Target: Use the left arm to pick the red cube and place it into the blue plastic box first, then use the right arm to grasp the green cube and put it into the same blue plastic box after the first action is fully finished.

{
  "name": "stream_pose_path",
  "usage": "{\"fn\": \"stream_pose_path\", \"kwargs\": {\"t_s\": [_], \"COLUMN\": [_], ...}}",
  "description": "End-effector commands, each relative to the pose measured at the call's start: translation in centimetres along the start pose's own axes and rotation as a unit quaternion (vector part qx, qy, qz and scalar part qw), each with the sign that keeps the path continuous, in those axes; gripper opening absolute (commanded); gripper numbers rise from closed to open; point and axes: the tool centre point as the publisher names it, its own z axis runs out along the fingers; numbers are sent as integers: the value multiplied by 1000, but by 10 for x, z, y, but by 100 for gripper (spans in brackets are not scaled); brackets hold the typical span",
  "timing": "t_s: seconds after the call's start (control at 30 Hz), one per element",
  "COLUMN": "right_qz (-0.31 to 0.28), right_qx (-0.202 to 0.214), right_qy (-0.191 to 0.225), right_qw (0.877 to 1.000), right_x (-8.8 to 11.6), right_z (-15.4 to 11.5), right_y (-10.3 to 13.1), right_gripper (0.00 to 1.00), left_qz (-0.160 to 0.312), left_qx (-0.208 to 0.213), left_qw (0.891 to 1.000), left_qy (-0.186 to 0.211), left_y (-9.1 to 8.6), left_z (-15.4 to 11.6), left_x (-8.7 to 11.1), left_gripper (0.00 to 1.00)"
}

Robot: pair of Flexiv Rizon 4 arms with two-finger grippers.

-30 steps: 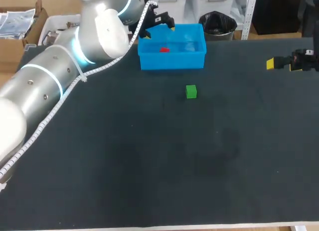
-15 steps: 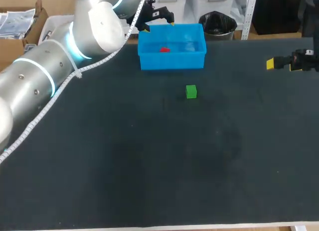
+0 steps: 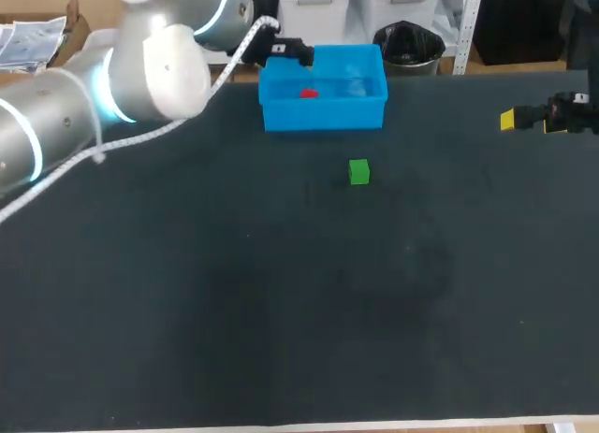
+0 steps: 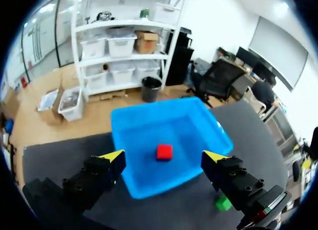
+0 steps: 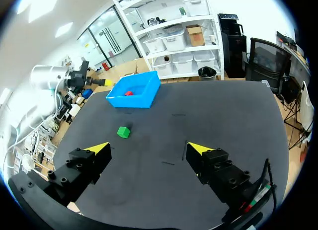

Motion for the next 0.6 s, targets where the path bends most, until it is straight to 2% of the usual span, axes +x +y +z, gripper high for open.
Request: {"fn": "stream_pose_path", "kwargs": {"t_s": [0.03, 0.23, 0.33, 0.47, 0.6], "right_qz": [1, 1, 1, 1, 1], "right_qx": [4, 4, 4, 4, 4], "right_qy": [1, 1, 1, 1, 1], "right_qw": [1000, 1000, 1000, 1000, 1000], "right_x": [0, 0, 0, 0, 0], "right_z": [-1, -1, -1, -1, -1], "right_y": [2, 2, 2, 2, 2], "right_gripper": [100, 100, 100, 100, 100], "left_qz": [11, 43, 69, 135, 170], "left_qx": [-5, -2, 20, 50, 75], "left_qw": [999, 998, 996, 989, 982], "left_qy": [-44, -46, -49, -44, -33], "left_y": [-1, -3, -5, -9, -5], "left_z": [-71, -82, -90, -99, -105], "left_x": [61, 77, 85, 97, 104], "left_gripper": [100, 100, 100, 100, 100]}}
